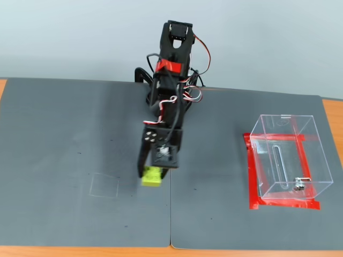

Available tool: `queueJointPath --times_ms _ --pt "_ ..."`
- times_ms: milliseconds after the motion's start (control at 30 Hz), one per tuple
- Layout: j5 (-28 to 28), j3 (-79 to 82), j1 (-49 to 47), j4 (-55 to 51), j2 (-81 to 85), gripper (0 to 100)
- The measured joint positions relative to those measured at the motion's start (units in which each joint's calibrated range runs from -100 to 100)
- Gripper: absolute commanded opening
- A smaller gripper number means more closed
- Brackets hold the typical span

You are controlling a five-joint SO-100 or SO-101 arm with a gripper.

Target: Pick the green lego block and place it into the transparent box

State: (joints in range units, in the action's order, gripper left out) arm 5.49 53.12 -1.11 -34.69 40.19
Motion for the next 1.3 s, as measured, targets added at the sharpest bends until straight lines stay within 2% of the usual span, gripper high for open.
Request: queueJointPath --times_ms 233,600,900,1300 --pt "0.39 -0.27 -14.0 0.0 4.84 17" --pt "0.39 -9.43 -35.08 0.0 5.69 17" --pt "0.39 -14.37 -44.73 0.0 1.19 17" --pt "0.34 -24.43 -49.89 0.0 -12.23 17"
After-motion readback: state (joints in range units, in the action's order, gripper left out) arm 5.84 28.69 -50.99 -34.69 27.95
